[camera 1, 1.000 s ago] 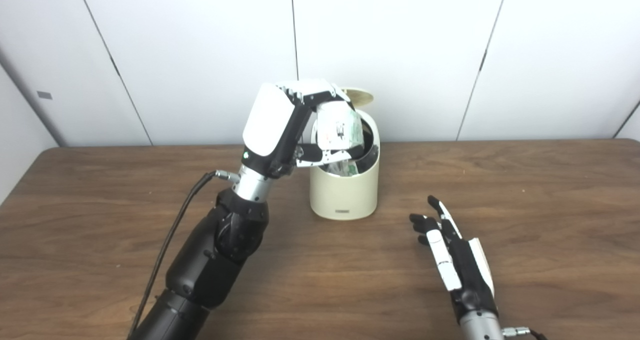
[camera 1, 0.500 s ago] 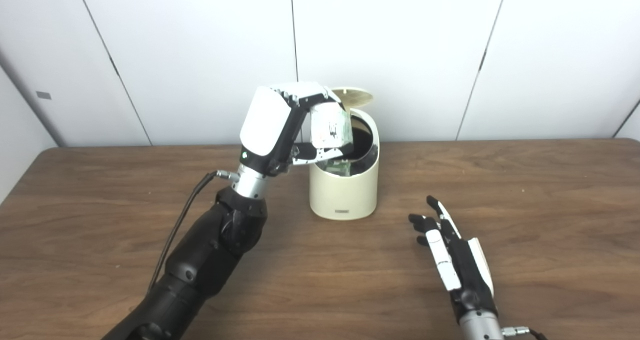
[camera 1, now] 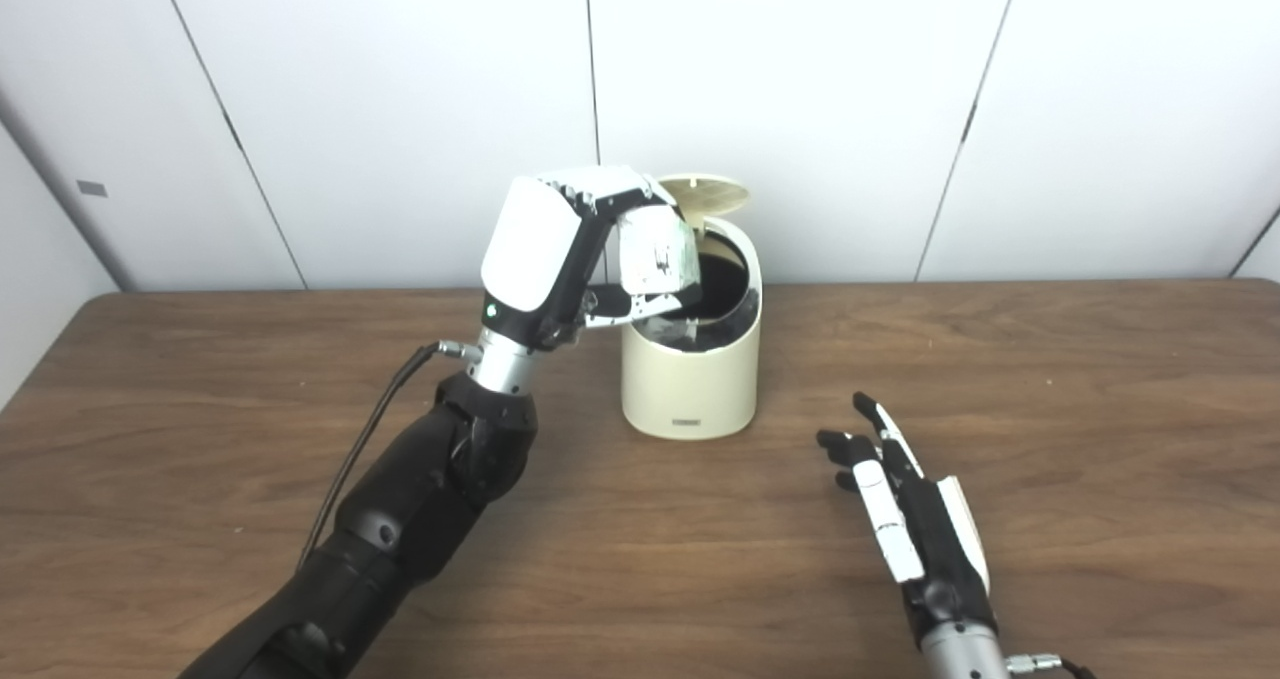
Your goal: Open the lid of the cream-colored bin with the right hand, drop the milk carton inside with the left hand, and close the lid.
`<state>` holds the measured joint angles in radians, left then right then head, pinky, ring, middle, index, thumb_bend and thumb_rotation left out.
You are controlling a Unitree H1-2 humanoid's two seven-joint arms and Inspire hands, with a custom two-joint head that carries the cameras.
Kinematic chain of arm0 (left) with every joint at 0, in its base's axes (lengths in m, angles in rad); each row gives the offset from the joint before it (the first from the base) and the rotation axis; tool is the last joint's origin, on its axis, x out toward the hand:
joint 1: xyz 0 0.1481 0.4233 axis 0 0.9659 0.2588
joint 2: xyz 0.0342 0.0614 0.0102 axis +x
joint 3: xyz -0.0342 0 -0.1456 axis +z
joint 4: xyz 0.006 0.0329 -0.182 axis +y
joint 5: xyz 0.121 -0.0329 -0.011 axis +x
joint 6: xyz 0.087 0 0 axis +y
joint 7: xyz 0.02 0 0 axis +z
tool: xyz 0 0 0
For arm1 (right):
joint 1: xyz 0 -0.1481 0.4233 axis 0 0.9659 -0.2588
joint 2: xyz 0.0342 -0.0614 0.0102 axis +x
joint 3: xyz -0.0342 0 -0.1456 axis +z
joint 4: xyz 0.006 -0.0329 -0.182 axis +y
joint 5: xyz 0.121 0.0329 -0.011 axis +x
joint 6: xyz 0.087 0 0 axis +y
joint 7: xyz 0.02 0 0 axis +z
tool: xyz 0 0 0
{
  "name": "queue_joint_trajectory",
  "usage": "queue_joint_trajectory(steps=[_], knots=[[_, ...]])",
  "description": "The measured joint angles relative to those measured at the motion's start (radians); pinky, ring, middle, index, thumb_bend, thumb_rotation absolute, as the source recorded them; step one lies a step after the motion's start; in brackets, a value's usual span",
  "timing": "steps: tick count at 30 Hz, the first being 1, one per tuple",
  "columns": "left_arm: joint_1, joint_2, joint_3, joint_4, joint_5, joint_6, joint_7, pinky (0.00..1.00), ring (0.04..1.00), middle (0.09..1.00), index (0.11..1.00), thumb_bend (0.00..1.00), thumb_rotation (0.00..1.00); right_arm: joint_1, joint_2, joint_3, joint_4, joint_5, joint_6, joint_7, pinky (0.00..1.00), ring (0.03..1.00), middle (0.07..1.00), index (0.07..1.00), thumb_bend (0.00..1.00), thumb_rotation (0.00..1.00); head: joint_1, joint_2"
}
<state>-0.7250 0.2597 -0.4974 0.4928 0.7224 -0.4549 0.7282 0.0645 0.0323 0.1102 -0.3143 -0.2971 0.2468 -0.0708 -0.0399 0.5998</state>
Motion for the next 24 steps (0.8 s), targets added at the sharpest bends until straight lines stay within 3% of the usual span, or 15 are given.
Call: queue_joint_trajectory(steps=[7, 14, 16, 20, 21, 22, 24], knots=[[0.001, 0.006, -0.008, -0.003, -0.024, 0.000, -0.044, 0.37, 0.459, 0.504, 0.453, 0.48, 0.00, 0.001, 0.000, 0.000, -0.001, -0.002, 0.001, 0.000, 0.90, 0.832, 0.779, 0.950, 0.44, 1.00, 0.000, 0.002], [0.006, 0.006, 0.000, -0.033, -0.057, 0.000, -0.127, 0.41, 0.455, 0.505, 0.471, 0.48, 0.00, 0.000, -0.002, 0.000, -0.002, -0.010, 0.001, 0.000, 0.80, 0.802, 0.772, 0.951, 0.43, 1.00, 0.000, 0.002], [0.008, 0.005, 0.011, -0.039, -0.066, 0.000, -0.156, 0.43, 0.455, 0.515, 0.476, 0.49, 0.00, 0.000, -0.001, -0.001, -0.002, -0.010, 0.001, 0.000, 0.83, 0.813, 0.766, 0.949, 0.44, 1.00, -0.008, 0.000], [0.009, 0.003, 0.056, -0.057, -0.080, 0.003, -0.266, 0.51, 0.534, 0.560, 0.487, 0.52, 0.05, 0.000, 0.002, -0.004, -0.002, -0.009, 0.001, 0.000, 0.82, 0.814, 0.760, 0.942, 0.43, 1.00, -0.009, 0.002], [0.010, 0.003, 0.062, -0.067, -0.080, 0.004, -0.288, 0.52, 0.554, 0.572, 0.523, 0.81, 0.05, 0.000, 0.002, -0.004, -0.002, -0.009, 0.001, 0.000, 0.81, 0.810, 0.759, 0.940, 0.44, 1.00, -0.009, 0.002], [0.011, 0.003, 0.070, -0.077, -0.079, 0.004, -0.316, 0.53, 0.561, 0.577, 0.536, 0.90, 0.05, 0.000, 0.003, -0.004, -0.002, -0.009, 0.001, 0.000, 0.80, 0.809, 0.758, 0.938, 0.44, 1.00, -0.009, 0.002], [0.013, 0.003, 0.080, -0.081, -0.079, 0.003, -0.346, 0.54, 0.572, 0.584, 0.550, 0.98, 0.05, 0.000, 0.003, -0.005, -0.002, -0.009, 0.001, 0.000, 0.81, 0.807, 0.756, 0.934, 0.45, 1.00, -0.009, 0.003]])
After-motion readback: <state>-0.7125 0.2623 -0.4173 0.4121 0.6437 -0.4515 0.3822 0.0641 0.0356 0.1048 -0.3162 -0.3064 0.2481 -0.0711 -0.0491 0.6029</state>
